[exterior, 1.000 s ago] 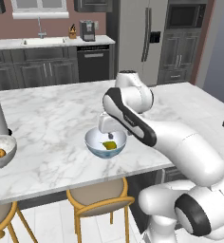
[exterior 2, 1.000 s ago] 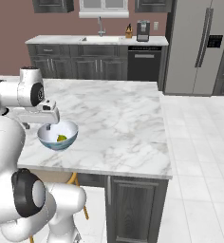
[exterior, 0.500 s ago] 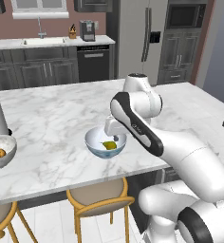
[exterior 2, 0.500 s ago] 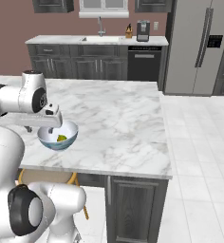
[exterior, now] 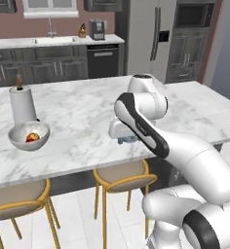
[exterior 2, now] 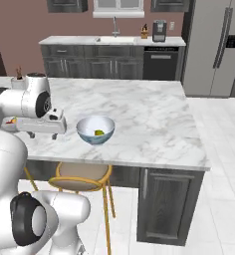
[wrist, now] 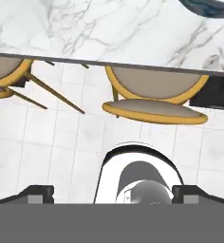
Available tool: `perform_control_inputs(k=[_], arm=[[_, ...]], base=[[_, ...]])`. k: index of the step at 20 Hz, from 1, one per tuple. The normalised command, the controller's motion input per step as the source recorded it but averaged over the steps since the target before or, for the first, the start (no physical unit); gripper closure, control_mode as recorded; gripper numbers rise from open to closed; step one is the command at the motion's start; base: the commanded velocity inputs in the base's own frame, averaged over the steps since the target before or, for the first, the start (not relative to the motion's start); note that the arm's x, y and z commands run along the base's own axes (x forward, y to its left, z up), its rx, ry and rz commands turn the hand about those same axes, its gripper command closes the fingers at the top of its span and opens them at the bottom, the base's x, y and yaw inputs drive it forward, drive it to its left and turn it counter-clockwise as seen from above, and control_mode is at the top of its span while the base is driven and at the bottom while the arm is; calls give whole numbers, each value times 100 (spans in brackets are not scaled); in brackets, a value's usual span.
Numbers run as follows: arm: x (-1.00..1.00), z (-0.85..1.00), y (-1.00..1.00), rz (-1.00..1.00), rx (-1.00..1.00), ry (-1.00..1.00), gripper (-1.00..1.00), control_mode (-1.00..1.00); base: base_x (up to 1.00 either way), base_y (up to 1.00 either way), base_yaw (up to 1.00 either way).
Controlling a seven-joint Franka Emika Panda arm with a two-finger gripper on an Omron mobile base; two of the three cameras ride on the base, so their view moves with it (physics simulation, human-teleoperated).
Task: Take the fruits from the plate on the dining counter and place two fruits in each bowl.
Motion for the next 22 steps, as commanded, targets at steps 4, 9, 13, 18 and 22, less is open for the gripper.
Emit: perform_control_inputs(k=[4,9,13,18,22], arm=[[0,0,0,0,0,0,-100,100],[0,0,0,0,0,0,-100,100],[0,0,0,0,0,0,-100,100],[0,0,0,0,0,0,-100,100],[0,0,0,0,0,0,-100,100]], base=[[-66,100,4],[-16,100,6],[20,100,-2],[69,100,-19],[71,93,-23]])
